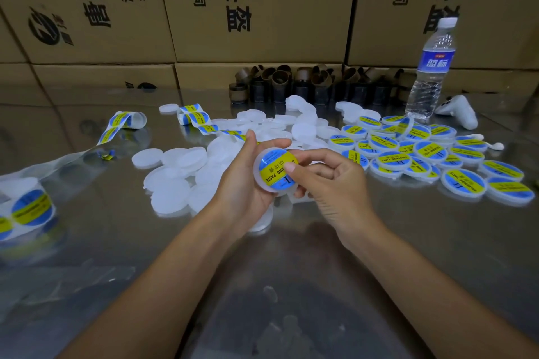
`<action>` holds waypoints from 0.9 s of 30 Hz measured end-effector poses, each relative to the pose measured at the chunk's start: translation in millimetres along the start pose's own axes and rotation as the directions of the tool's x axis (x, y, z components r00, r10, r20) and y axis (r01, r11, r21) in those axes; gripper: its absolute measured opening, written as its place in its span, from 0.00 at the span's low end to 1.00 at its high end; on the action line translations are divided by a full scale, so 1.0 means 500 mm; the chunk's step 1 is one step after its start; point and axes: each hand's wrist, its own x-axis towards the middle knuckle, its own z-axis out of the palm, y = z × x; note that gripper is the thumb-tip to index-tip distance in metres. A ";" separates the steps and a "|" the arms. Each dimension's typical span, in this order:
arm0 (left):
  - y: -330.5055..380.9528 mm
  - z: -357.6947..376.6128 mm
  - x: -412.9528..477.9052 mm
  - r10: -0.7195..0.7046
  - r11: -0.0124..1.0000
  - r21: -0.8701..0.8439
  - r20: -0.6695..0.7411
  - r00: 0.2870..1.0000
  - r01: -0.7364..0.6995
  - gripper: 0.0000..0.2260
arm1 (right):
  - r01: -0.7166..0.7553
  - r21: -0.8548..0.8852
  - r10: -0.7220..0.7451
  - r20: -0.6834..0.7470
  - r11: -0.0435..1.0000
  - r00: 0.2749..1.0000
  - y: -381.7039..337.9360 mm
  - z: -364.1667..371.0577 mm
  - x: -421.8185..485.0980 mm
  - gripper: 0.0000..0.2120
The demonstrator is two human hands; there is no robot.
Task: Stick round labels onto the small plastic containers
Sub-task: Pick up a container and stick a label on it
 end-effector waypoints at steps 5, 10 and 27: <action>0.001 0.002 -0.001 -0.003 1.000 0.004 0.009 1.000 0.003 0.24 | -0.004 0.001 0.004 -0.029 1.000 1.000 0.003 0.002 0.000 0.06; 0.001 0.005 -0.004 -0.014 1.000 0.012 0.019 1.000 0.014 0.23 | -0.007 -0.003 0.007 -0.049 1.000 0.999 0.005 0.001 0.001 0.05; -0.002 0.007 -0.008 0.016 1.000 -0.019 0.104 0.994 -0.014 0.13 | -0.008 -0.005 0.007 -0.073 1.000 0.997 0.004 0.001 0.002 0.04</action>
